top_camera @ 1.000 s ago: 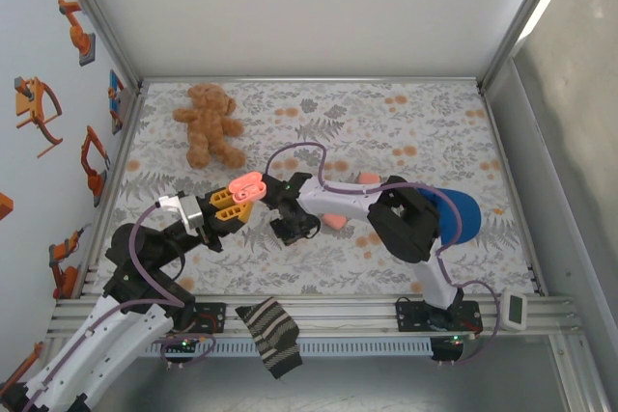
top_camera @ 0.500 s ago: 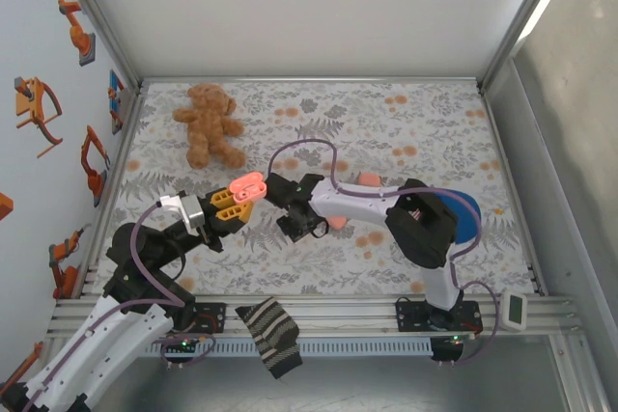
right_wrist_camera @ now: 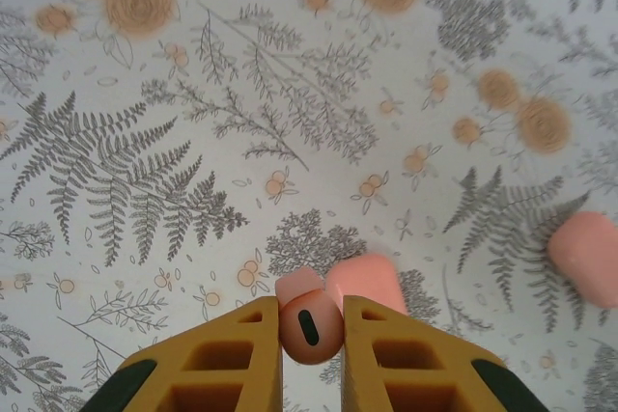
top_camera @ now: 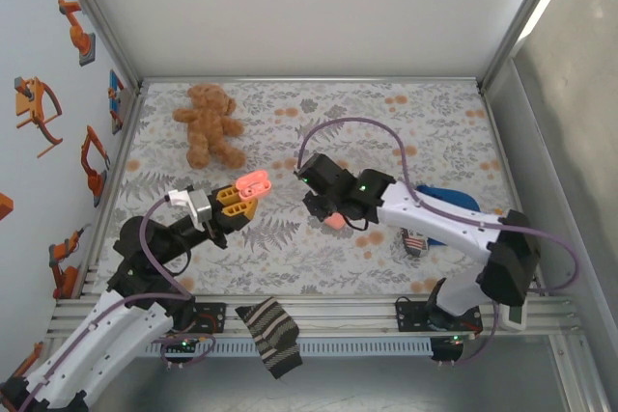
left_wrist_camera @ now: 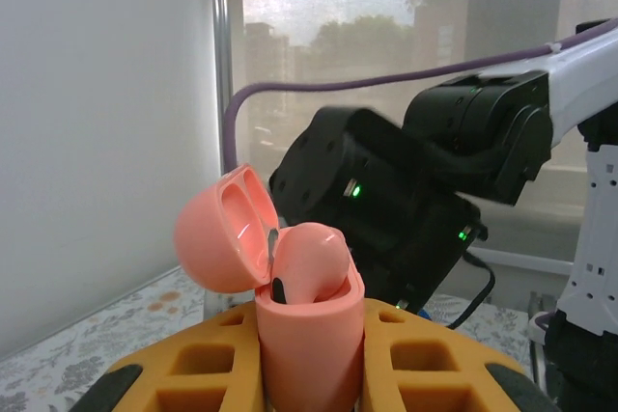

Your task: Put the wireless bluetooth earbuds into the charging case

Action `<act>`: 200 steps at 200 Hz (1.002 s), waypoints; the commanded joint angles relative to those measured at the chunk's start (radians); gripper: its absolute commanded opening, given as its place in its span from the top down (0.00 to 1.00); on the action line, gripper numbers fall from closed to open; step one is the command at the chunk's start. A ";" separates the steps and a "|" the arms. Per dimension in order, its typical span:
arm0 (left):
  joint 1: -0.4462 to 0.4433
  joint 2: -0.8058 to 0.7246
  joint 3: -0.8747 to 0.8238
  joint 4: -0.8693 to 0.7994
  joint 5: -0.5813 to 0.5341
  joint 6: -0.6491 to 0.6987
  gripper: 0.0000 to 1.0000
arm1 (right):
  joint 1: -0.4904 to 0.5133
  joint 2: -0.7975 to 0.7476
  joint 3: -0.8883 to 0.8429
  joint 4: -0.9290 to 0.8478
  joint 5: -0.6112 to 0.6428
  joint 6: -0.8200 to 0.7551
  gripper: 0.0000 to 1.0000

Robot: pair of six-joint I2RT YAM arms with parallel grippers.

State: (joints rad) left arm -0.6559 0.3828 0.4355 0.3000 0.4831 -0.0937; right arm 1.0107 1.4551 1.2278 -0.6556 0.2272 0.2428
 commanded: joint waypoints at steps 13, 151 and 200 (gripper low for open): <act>-0.004 0.022 0.003 0.069 0.008 -0.034 0.93 | -0.007 -0.159 -0.010 0.070 0.065 -0.152 0.82; -0.009 0.248 0.004 0.228 0.054 -0.133 0.94 | -0.006 -0.321 0.125 0.168 -0.191 -0.589 0.82; -0.014 0.292 0.023 0.241 0.083 -0.131 0.94 | -0.006 -0.314 0.176 0.159 -0.248 -0.688 0.81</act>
State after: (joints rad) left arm -0.6617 0.6701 0.4294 0.4839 0.5259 -0.2092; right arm 1.0100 1.1465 1.3624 -0.5076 0.0292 -0.3603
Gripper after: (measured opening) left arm 0.217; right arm 0.186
